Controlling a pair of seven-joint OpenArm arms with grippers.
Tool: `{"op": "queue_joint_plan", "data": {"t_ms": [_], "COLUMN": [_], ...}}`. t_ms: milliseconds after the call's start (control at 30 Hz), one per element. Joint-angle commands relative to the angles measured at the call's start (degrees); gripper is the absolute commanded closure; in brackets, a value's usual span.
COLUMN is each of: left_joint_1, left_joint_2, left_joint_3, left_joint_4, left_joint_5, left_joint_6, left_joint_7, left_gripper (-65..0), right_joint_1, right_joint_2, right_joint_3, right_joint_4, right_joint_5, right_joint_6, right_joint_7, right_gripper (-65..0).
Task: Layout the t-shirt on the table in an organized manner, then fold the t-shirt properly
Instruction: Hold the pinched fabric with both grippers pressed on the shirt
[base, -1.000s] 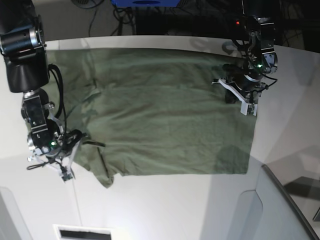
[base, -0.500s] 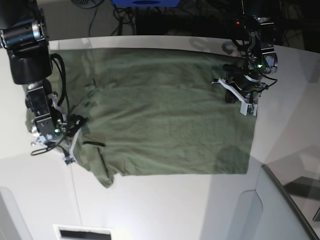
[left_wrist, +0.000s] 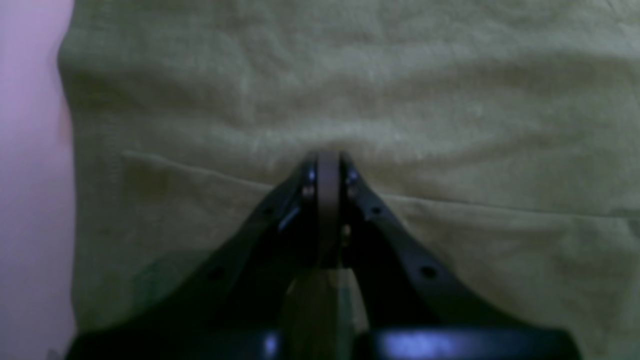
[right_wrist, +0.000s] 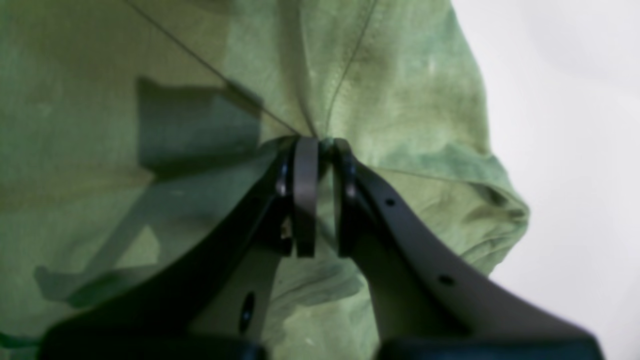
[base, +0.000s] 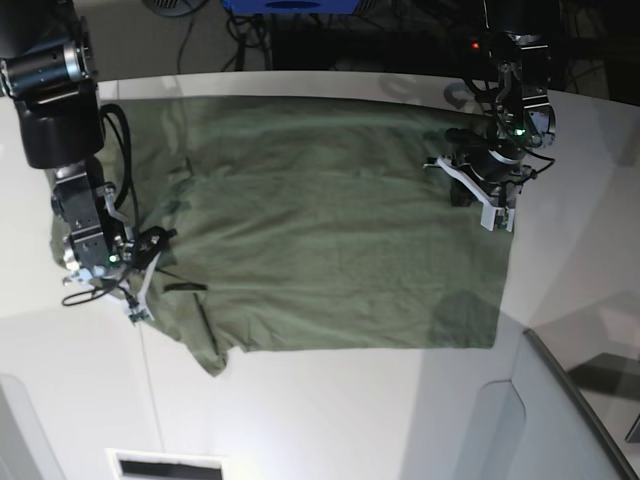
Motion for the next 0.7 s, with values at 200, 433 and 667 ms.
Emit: {"op": "queue_joint_plan", "data": {"t_ms": [200, 433, 667], "left_joint_1": [0.96, 0.96, 0.96], "left_joint_2": [-0.30, -0.30, -0.30], "left_joint_3": [-0.09, -0.09, -0.09], "left_joint_4": [-0.78, -0.70, -0.43], "left_joint_5": [2.30, 2.12, 1.94], "left_joint_6": [0.82, 0.82, 0.82], "left_joint_7": [5.34, 5.34, 5.34], "left_gripper": [0.0, 0.0, 0.0], "right_joint_1": [2.22, 4.24, 3.98], "right_joint_2": [0.62, 0.89, 0.45], "right_joint_3": [0.25, 0.25, 0.16], "right_joint_4": [3.01, 5.65, 5.65], "right_joint_5": [-0.36, -0.36, -0.36], "right_joint_6": [-0.49, -0.49, -0.49], "right_joint_7": [0.49, -1.97, -5.05], "right_gripper": [0.0, 0.0, -14.7]}}
